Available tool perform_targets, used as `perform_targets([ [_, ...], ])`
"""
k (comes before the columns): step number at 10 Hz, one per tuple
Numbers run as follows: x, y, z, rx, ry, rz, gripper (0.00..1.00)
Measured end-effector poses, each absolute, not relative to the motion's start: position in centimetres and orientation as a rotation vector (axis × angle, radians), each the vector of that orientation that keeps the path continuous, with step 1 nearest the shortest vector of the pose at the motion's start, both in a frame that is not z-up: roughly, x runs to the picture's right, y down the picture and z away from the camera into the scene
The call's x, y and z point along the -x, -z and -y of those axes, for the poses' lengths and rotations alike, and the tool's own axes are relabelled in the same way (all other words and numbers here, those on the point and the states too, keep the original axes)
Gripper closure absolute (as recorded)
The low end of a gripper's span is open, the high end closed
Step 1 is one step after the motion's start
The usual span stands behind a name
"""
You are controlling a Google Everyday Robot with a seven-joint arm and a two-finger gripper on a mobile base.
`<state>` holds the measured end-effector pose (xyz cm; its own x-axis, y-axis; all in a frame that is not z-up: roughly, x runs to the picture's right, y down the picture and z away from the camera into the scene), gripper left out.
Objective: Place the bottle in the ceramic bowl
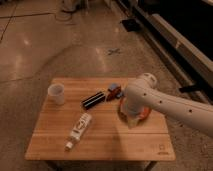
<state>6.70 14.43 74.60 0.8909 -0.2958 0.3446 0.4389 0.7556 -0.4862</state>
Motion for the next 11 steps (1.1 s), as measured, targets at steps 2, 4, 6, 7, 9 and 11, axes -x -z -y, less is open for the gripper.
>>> perform_targets([
  [2,-2.0,-75.8,-14.5,0.598,0.493,0.327,0.35],
  [4,2.2,-76.5,-14.8,0.615,0.575,0.397,0.35],
  [6,6.4,-77.0,-15.4,0.629,0.657,0.475,0.35],
  [7,8.3,-77.1,-15.6,0.633,0.694,0.509,0.35],
  [9,12.1,-77.2,-16.5,0.647,0.771,0.578,0.35],
  [11,15.6,-77.1,-17.5,0.660,0.840,0.642,0.35],
])
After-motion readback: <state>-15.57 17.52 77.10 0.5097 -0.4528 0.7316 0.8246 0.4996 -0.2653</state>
